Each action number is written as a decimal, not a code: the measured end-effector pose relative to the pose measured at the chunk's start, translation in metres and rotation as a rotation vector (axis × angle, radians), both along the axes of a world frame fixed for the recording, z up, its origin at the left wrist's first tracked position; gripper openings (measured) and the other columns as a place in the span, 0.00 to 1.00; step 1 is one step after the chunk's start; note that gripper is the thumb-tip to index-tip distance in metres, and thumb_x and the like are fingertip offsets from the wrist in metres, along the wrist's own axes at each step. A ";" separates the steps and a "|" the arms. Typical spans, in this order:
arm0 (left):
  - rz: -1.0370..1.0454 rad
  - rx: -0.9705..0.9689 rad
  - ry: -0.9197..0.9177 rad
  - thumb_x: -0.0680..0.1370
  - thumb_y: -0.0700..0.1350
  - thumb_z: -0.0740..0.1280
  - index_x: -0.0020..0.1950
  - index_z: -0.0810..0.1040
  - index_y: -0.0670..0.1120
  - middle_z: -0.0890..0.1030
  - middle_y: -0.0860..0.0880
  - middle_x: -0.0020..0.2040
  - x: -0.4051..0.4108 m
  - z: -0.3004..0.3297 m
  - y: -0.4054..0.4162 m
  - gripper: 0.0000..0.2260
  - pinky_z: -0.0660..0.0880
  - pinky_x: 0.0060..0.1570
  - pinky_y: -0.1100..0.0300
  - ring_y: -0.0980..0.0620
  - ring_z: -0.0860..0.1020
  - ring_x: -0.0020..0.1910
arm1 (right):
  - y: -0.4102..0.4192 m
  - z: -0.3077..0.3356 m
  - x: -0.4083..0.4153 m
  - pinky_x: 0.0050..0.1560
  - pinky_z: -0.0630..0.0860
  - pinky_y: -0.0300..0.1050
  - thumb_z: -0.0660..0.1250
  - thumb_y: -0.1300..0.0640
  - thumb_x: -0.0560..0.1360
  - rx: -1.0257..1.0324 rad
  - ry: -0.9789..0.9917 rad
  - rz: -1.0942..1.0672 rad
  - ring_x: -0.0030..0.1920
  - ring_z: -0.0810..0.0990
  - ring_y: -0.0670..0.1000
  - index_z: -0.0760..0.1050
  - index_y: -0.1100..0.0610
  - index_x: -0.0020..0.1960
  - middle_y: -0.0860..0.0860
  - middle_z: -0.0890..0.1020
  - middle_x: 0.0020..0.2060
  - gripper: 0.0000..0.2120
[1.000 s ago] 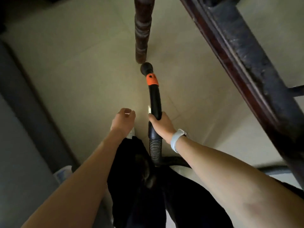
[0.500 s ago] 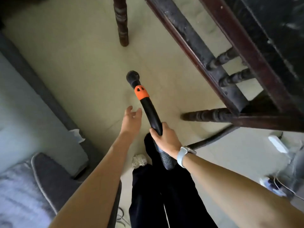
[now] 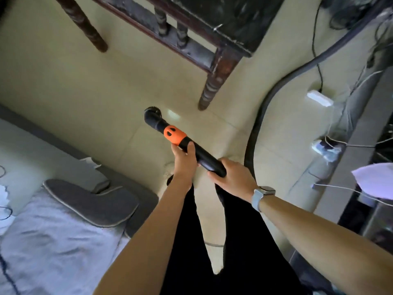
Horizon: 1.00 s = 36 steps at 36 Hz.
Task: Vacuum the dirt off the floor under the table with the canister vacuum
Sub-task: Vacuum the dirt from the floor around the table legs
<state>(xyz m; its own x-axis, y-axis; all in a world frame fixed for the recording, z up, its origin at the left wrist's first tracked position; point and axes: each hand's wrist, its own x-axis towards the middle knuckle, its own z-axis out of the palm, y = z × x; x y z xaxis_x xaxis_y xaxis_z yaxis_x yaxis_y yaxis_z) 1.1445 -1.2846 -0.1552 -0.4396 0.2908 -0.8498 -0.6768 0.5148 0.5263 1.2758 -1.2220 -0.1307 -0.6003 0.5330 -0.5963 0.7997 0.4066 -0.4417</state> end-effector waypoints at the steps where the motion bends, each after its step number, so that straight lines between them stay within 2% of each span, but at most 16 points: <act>1: -0.008 0.006 -0.012 0.82 0.46 0.58 0.68 0.59 0.47 0.74 0.46 0.55 0.012 0.005 0.009 0.16 0.76 0.57 0.45 0.46 0.76 0.54 | 0.008 0.006 0.013 0.32 0.66 0.43 0.65 0.43 0.75 0.004 -0.001 -0.011 0.37 0.79 0.53 0.74 0.57 0.50 0.50 0.78 0.37 0.17; 3: -0.025 0.000 -0.053 0.82 0.47 0.58 0.66 0.61 0.46 0.75 0.47 0.54 0.035 0.014 0.030 0.15 0.78 0.51 0.48 0.46 0.77 0.54 | 0.025 0.015 0.038 0.30 0.63 0.42 0.65 0.43 0.75 0.016 0.002 -0.024 0.36 0.78 0.53 0.74 0.57 0.49 0.48 0.76 0.34 0.17; 5: -0.037 0.000 -0.086 0.82 0.48 0.57 0.66 0.62 0.45 0.75 0.46 0.57 0.060 0.021 0.053 0.14 0.77 0.44 0.55 0.45 0.77 0.56 | 0.044 0.022 0.064 0.29 0.62 0.40 0.65 0.43 0.75 0.024 0.004 -0.046 0.34 0.77 0.53 0.72 0.56 0.47 0.49 0.76 0.33 0.16; 7: -0.054 0.016 -0.096 0.82 0.48 0.57 0.66 0.63 0.44 0.74 0.45 0.58 0.087 0.028 0.078 0.14 0.77 0.43 0.57 0.45 0.76 0.57 | 0.066 0.027 0.092 0.30 0.64 0.39 0.65 0.42 0.75 0.026 0.005 -0.069 0.34 0.76 0.52 0.72 0.55 0.47 0.49 0.78 0.35 0.15; 10: -0.089 0.019 -0.112 0.83 0.49 0.56 0.62 0.64 0.43 0.75 0.46 0.53 0.128 0.038 0.119 0.12 0.78 0.46 0.54 0.48 0.77 0.51 | 0.100 0.037 0.131 0.35 0.70 0.44 0.64 0.40 0.75 0.038 -0.010 -0.113 0.38 0.79 0.53 0.73 0.54 0.50 0.50 0.80 0.38 0.16; 12: -0.118 0.004 -0.115 0.82 0.50 0.56 0.60 0.64 0.43 0.74 0.48 0.49 0.155 0.041 0.147 0.12 0.78 0.52 0.49 0.51 0.77 0.47 | 0.123 0.044 0.156 0.34 0.68 0.43 0.64 0.41 0.75 0.045 -0.005 -0.144 0.37 0.79 0.54 0.72 0.54 0.48 0.49 0.79 0.37 0.16; 15: -0.165 0.003 -0.084 0.82 0.51 0.57 0.62 0.64 0.44 0.74 0.50 0.48 0.188 0.045 0.190 0.14 0.75 0.59 0.43 0.49 0.76 0.49 | 0.157 0.053 0.186 0.31 0.65 0.40 0.65 0.42 0.75 0.033 -0.007 -0.193 0.34 0.76 0.52 0.68 0.51 0.46 0.47 0.76 0.34 0.13; 19: -0.238 0.044 -0.041 0.82 0.49 0.56 0.60 0.65 0.43 0.75 0.49 0.47 0.212 0.057 0.245 0.12 0.74 0.60 0.43 0.45 0.76 0.53 | 0.198 0.059 0.211 0.38 0.73 0.46 0.65 0.43 0.75 0.034 -0.009 -0.289 0.36 0.78 0.54 0.71 0.53 0.48 0.48 0.77 0.36 0.14; 23: -0.342 0.063 0.027 0.82 0.50 0.57 0.66 0.64 0.38 0.75 0.41 0.58 0.216 0.068 0.294 0.19 0.74 0.60 0.43 0.41 0.76 0.58 | 0.236 0.066 0.219 0.40 0.75 0.49 0.66 0.45 0.75 0.072 0.049 -0.380 0.38 0.79 0.57 0.74 0.57 0.52 0.53 0.80 0.39 0.16; 26: -0.403 0.110 0.063 0.82 0.50 0.57 0.66 0.65 0.39 0.76 0.41 0.58 0.211 0.074 0.331 0.18 0.74 0.60 0.43 0.42 0.77 0.57 | 0.265 0.069 0.214 0.40 0.75 0.50 0.66 0.45 0.75 0.106 0.065 -0.423 0.36 0.77 0.56 0.73 0.57 0.51 0.53 0.79 0.37 0.16; 32: -0.472 0.268 0.123 0.82 0.49 0.57 0.67 0.65 0.39 0.76 0.42 0.58 0.177 0.093 0.415 0.18 0.74 0.61 0.46 0.45 0.76 0.58 | 0.339 0.080 0.180 0.37 0.71 0.44 0.65 0.45 0.76 0.159 0.148 -0.508 0.34 0.75 0.52 0.72 0.55 0.51 0.47 0.75 0.35 0.14; 36: -0.509 0.340 0.187 0.82 0.50 0.57 0.67 0.66 0.39 0.76 0.42 0.59 0.141 0.110 0.486 0.18 0.75 0.59 0.48 0.45 0.77 0.57 | 0.405 0.092 0.143 0.39 0.74 0.45 0.66 0.46 0.76 0.211 0.213 -0.530 0.36 0.76 0.53 0.73 0.57 0.55 0.49 0.76 0.37 0.15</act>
